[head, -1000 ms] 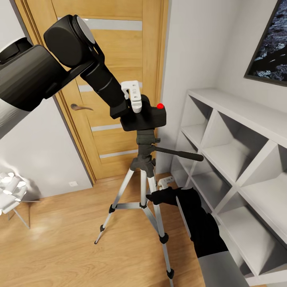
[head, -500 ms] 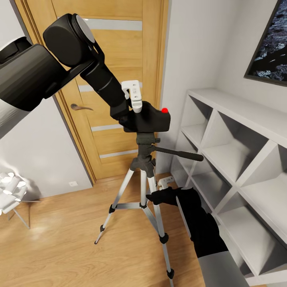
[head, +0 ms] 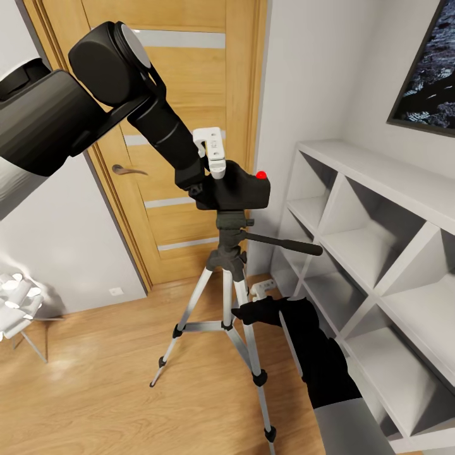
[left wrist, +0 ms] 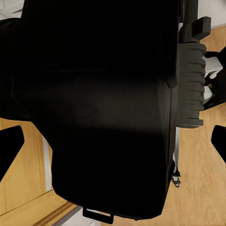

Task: Attach the digital camera to the camera tripod in the bedroom.

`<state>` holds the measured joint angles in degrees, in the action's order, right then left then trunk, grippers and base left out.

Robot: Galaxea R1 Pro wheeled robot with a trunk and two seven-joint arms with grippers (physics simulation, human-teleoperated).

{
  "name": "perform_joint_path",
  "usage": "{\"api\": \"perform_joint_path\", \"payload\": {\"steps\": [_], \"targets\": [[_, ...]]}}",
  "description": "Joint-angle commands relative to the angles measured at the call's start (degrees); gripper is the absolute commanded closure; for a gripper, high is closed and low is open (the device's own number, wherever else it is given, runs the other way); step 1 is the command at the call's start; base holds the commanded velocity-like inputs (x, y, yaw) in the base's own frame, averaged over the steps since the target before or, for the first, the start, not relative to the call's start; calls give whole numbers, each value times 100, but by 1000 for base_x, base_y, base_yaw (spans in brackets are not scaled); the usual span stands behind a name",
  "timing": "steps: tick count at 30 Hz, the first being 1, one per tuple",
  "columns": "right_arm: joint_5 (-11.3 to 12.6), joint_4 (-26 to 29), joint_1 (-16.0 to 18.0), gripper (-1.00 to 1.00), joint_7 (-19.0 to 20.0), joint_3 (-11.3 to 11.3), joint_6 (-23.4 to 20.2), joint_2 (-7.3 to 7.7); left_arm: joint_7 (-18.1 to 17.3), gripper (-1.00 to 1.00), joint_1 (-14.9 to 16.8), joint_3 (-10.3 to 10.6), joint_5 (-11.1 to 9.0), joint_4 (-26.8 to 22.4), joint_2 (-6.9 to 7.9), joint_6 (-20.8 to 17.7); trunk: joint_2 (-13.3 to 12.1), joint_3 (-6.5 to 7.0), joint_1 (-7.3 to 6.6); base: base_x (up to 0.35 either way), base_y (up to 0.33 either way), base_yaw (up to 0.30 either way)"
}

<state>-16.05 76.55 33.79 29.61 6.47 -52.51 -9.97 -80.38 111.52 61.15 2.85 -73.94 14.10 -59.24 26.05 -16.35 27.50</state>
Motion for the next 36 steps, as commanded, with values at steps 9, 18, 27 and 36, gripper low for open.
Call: {"api": "perform_joint_path", "payload": {"steps": [9,18,27,36], "targets": [[-522,-404,4,100,45,-14,76,-3,-39,-100,10,-29,38,-7,12,-61,8,-11,4,0,0,0],[-522,-404,4,100,45,-14,74,-3,-10,-100,10,-1648,82,-6,347,-58,8,-11,4,0,0,0],[-522,-397,4,100,45,-14,76,-3,4,-100,10,-2840,102,-33,1157,-53,8,-11,4,0,0,0],[-522,-396,4,100,45,-14,74,-3,220,-100,-78,-2954,158,286,1888,-60,8,-11,4,0,0,0]]}}
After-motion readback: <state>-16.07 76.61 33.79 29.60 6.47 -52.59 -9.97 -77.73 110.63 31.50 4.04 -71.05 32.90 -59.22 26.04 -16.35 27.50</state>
